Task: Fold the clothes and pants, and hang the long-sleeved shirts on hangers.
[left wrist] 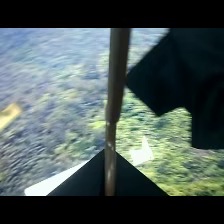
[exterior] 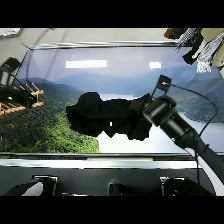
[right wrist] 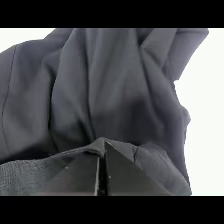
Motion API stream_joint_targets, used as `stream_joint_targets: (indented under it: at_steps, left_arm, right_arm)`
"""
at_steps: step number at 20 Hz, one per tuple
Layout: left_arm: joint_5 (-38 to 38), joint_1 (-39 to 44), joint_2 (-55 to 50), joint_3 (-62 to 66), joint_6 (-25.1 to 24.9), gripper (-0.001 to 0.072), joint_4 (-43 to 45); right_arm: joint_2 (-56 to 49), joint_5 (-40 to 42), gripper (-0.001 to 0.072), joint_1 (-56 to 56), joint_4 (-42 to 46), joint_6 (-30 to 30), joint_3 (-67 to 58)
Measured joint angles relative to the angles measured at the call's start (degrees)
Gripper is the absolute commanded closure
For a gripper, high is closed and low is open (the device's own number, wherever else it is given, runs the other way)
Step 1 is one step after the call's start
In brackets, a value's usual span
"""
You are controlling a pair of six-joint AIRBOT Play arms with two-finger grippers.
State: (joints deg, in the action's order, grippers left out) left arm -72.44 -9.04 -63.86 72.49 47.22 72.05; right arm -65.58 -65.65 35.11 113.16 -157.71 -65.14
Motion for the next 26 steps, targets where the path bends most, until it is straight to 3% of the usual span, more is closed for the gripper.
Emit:
stream_joint_targets:
  at_steps: [7, 14, 26]
  left_arm:
    - [-4.9, 16.8, 10.2, -11.4, -0.3, 0.0692, 1.6]
    - [-9.6, 28.3, 14.4, -18.4, 0.3, 0.0692, 2.0]
    - [-12.3, 33.1, 10.3, -20.0, 1.4, 0.0692, 2.0]
  right_arm:
    - [-0.8, -0.2, 0.0686, -8.3, -5.2, 5.1, -1.9]
    - [-0.8, -0.3, 0.0686, -12.0, -6.1, 7.6, -2.1]
    - [0.2, 4.9, 0.0686, -12.4, -5.1, 9.0, -2.1]
